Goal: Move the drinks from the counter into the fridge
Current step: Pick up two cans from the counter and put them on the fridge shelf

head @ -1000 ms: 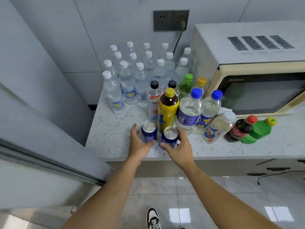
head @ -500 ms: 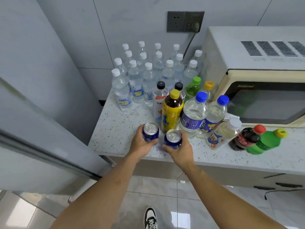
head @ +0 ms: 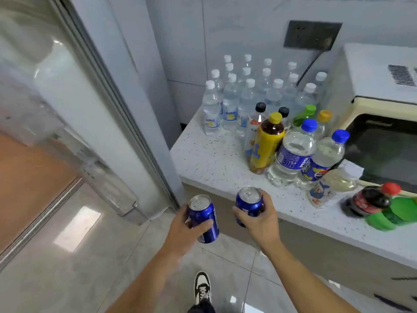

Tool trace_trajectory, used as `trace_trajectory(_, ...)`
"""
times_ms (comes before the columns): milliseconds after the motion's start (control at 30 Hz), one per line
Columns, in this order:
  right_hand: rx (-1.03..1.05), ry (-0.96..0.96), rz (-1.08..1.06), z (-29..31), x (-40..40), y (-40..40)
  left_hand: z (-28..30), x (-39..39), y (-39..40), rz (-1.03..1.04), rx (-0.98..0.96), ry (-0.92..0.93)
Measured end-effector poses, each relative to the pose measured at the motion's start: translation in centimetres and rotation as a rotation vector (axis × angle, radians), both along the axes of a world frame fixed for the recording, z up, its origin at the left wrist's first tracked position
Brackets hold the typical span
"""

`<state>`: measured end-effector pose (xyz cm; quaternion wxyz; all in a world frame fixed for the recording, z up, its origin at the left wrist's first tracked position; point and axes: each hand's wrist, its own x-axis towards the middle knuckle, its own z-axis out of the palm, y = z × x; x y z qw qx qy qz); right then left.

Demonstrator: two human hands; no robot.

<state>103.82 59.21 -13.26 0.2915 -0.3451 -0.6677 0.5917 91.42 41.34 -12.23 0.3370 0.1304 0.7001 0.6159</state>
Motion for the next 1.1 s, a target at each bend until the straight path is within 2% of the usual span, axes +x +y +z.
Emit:
trace_trajectory(200,-0.015,-0.010,0.246,-1.0,-2.0,-7.7,0.2,1.4,-9.9,0.166,-0.075,0.015)
trace_trajectory(333,-0.039,-0.034,0.407,-1.8,-4.2,-13.8,0.0,1.5,-16.9,0.353,-0.116,-0.007)
trace_trajectory(567,0.001,-0.096,0.656,-2.1,-10.9,-25.0,-1.2,-0.1,-29.5,0.622,-0.121,-0.052)
trace_trajectory(867,0.123,-0.082,0.751,-0.4,-22.6,-41.2,-1.1,-9.5,-45.7,0.718,-0.090,0.017)
trace_trajectory(1100,0.151,-0.023,0.753,2.2,-32.3,-48.1,1.2,-19.9,-52.6,0.682,-0.068,0.093)
